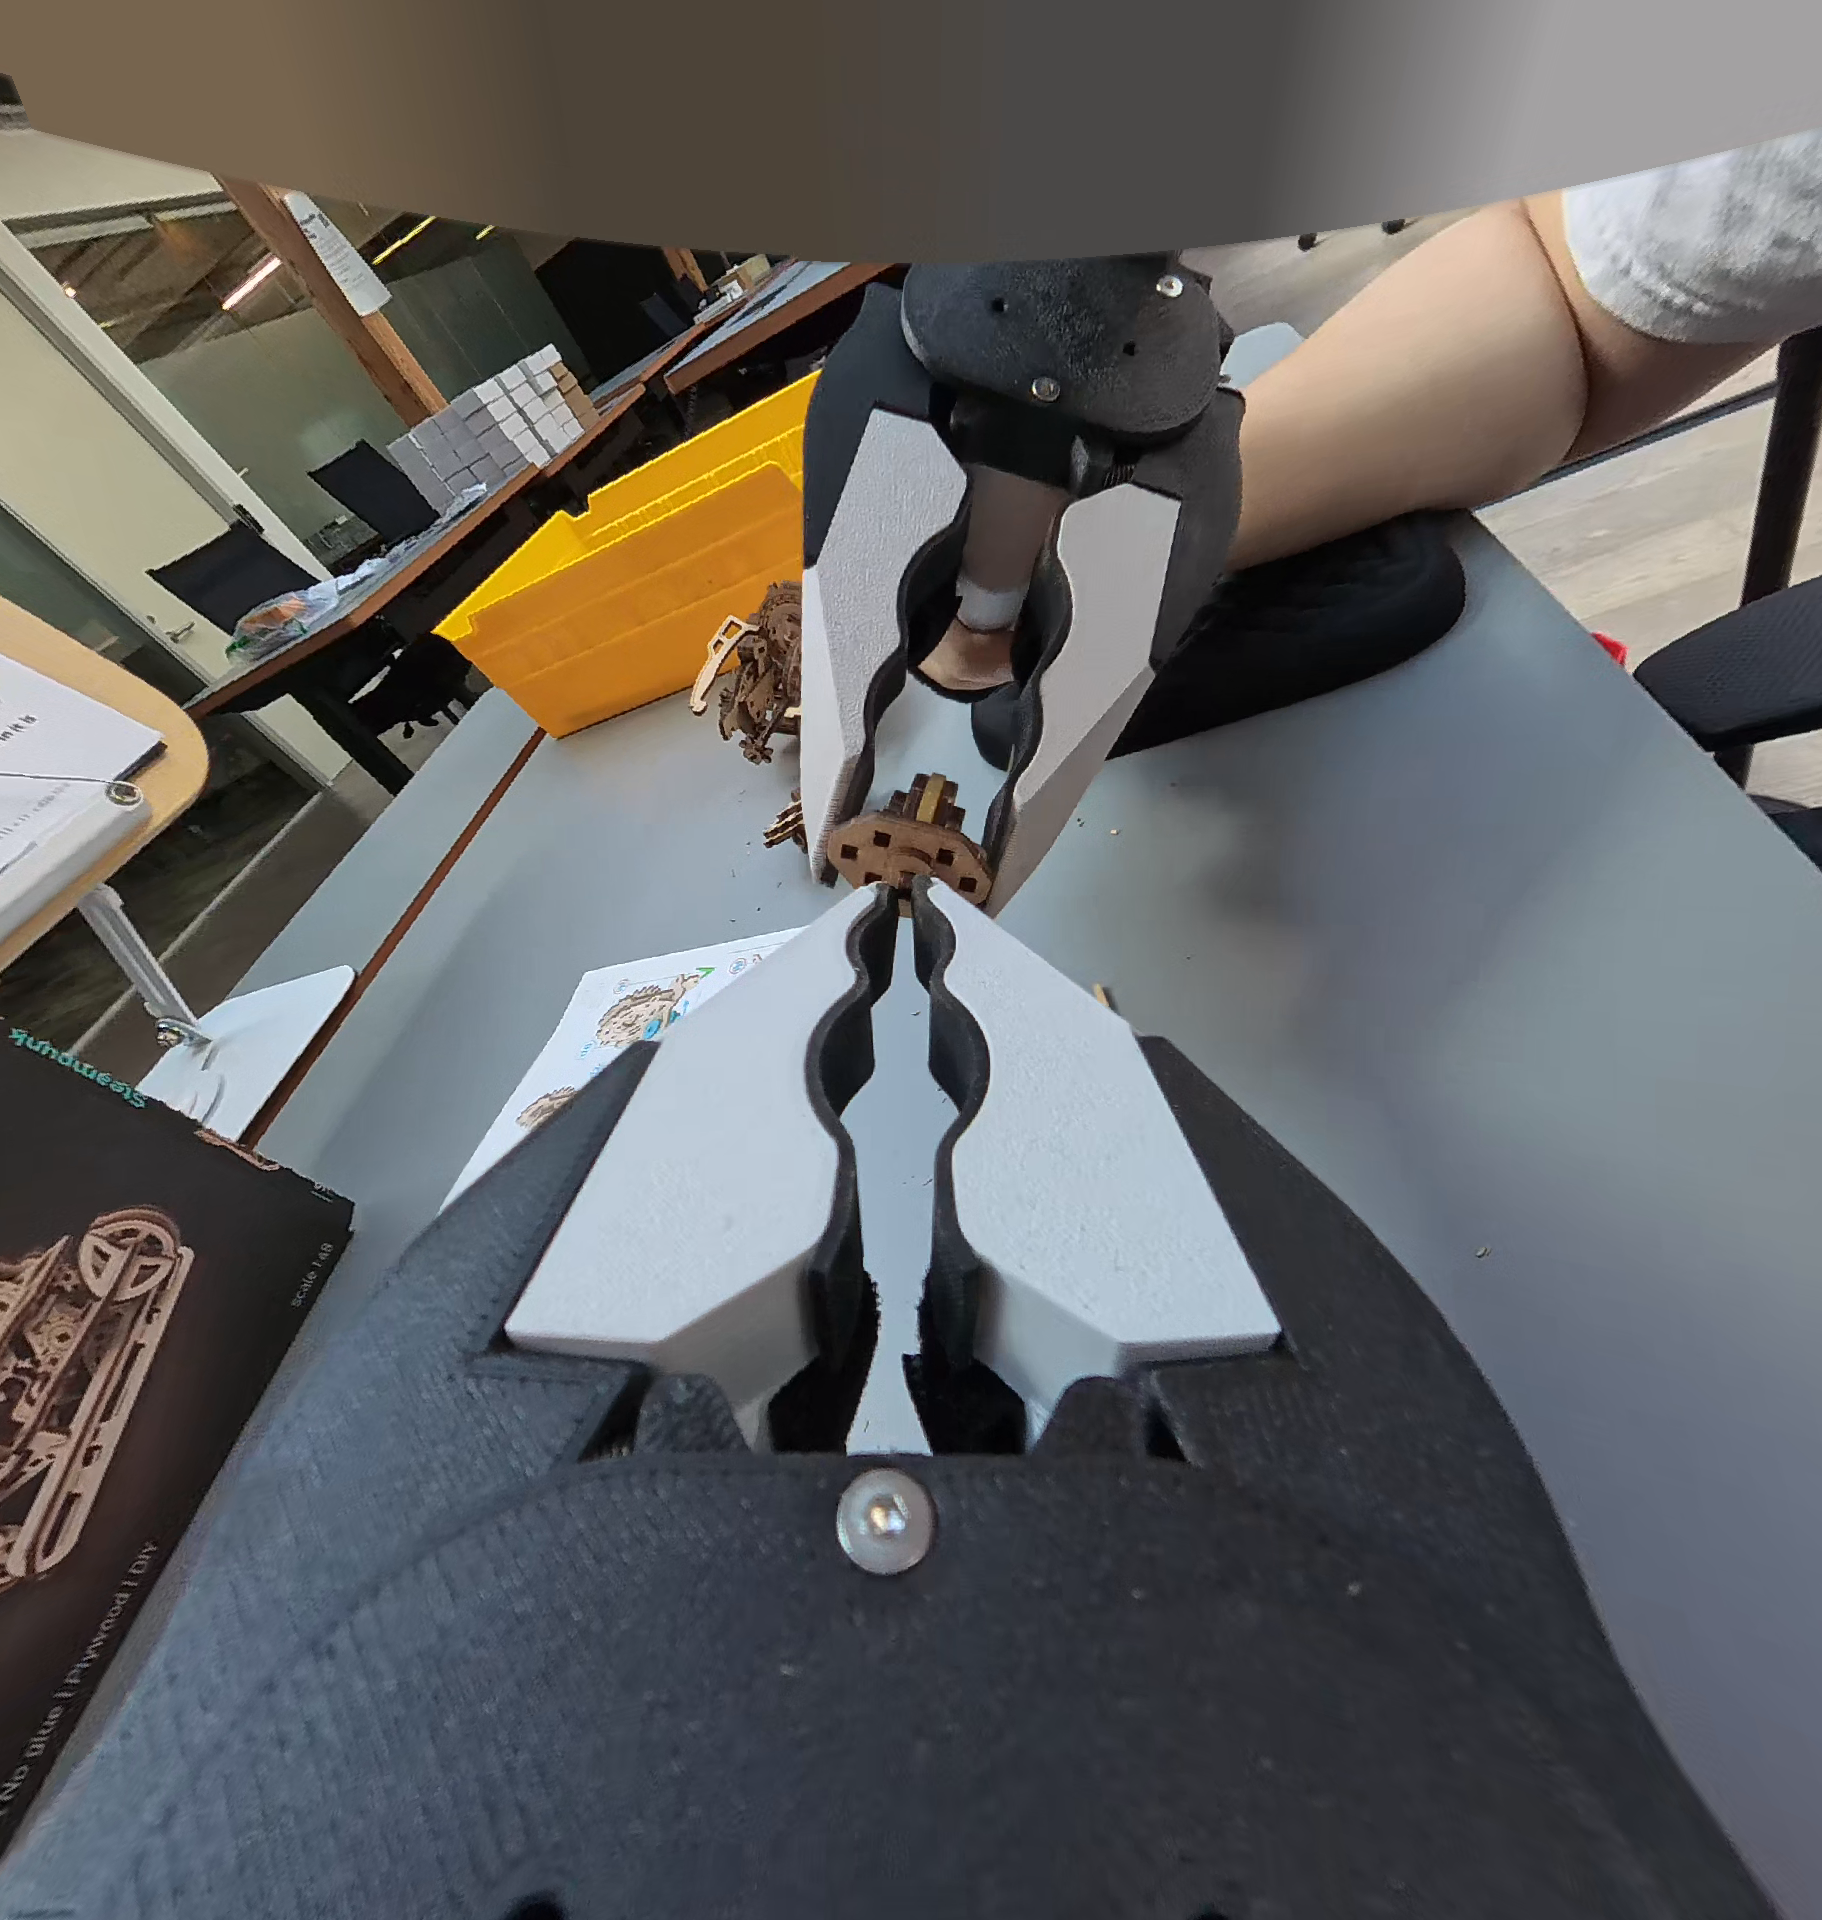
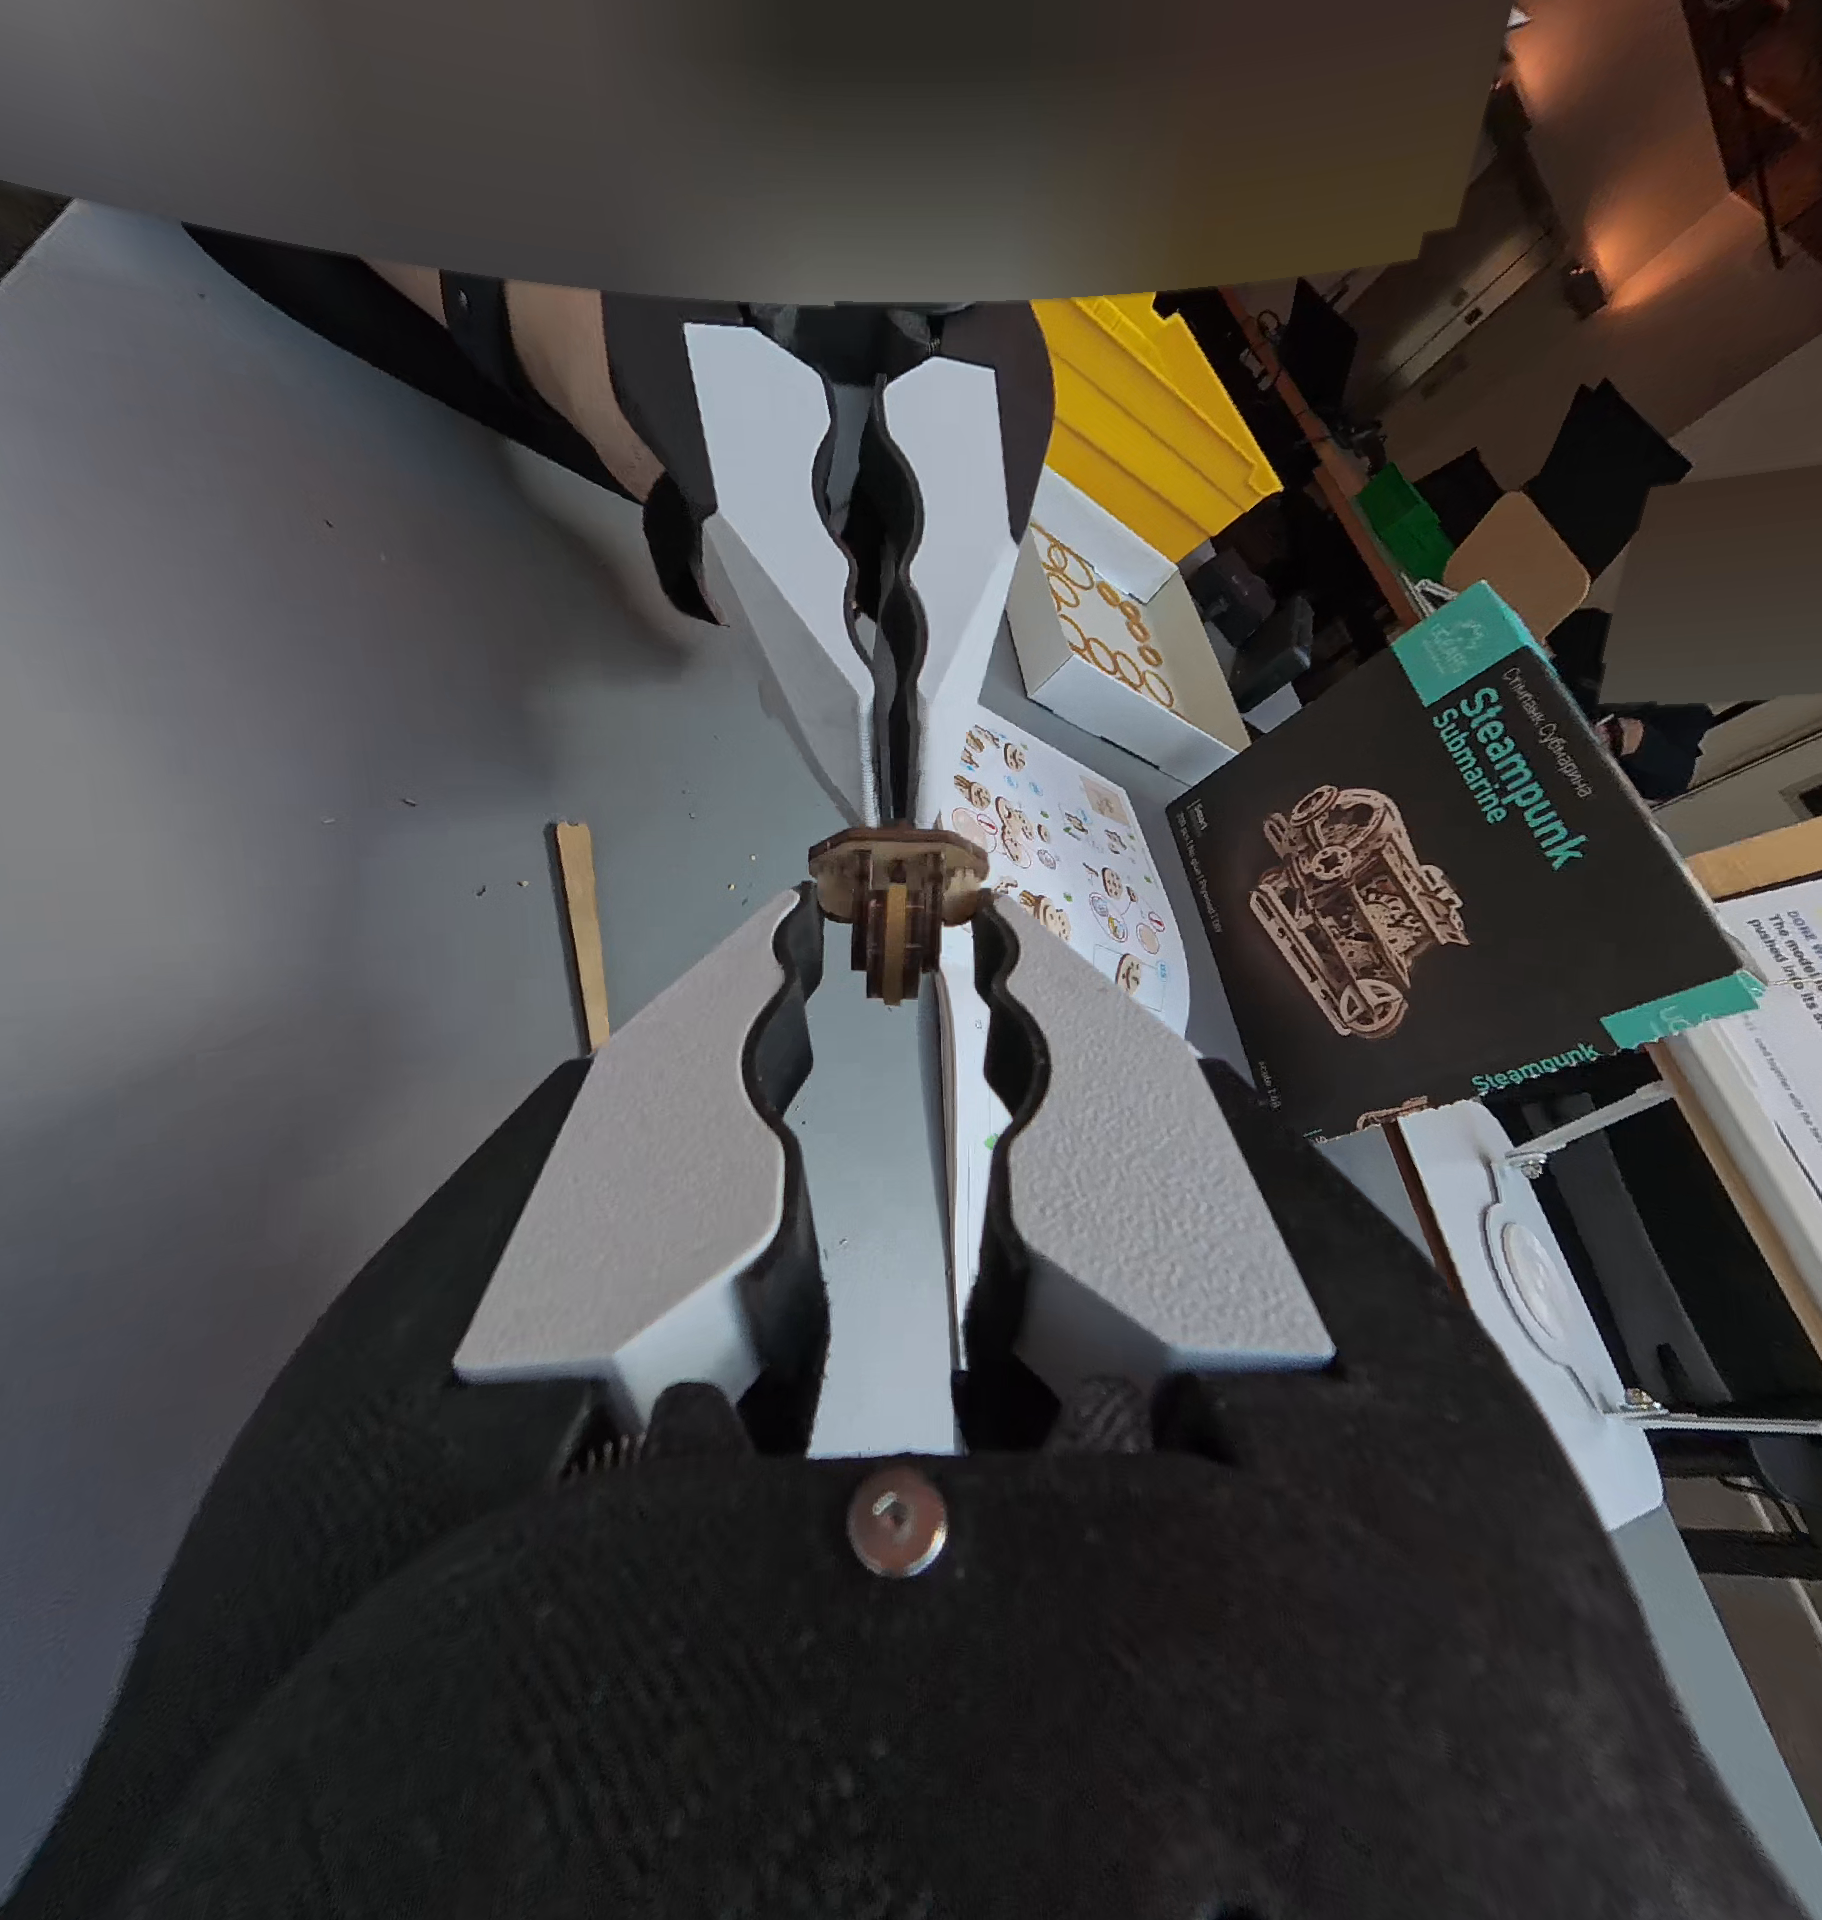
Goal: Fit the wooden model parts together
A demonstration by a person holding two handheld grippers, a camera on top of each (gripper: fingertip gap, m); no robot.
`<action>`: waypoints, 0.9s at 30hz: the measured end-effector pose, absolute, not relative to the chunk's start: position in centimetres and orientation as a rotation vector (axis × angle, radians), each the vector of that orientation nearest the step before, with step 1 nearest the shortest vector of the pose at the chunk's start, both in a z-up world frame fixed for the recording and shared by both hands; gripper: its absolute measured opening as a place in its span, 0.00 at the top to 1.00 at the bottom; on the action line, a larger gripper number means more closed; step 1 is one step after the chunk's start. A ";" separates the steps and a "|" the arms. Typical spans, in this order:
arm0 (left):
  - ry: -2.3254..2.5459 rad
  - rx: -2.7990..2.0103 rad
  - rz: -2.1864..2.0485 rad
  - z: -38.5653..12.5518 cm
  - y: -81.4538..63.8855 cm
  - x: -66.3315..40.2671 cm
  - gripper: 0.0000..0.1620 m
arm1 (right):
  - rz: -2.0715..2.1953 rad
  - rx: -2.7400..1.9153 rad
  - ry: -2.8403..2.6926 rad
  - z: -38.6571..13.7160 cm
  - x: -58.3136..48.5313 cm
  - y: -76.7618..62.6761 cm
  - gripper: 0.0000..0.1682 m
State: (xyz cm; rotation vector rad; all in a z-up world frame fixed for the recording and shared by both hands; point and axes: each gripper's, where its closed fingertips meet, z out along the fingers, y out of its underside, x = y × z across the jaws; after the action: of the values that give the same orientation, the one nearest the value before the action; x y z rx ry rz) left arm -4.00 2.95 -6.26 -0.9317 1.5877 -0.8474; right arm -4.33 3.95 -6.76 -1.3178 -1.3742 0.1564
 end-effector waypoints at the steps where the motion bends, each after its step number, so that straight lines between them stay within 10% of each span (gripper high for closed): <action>1: 1.587 -0.945 -0.871 -6.3 2.9 -4.0 1.00 | 0.151 -1.321 -1.384 -6.9 -4.3 3.9 0.83; 11: 1.338 -1.366 -1.568 -5.5 4.1 -3.9 0.80 | -0.130 -1.260 -1.462 -8.3 -3.6 5.1 0.83; 27: 1.462 -1.357 -1.410 -7.5 3.9 -3.4 0.87 | -0.028 -1.191 -1.465 -7.5 -3.8 4.4 0.82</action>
State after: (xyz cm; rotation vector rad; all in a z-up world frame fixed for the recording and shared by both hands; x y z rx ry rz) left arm -3.35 3.92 -7.46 -1.3572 1.4620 -1.4103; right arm -3.84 4.36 -7.47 -1.1913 -1.4650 -0.0278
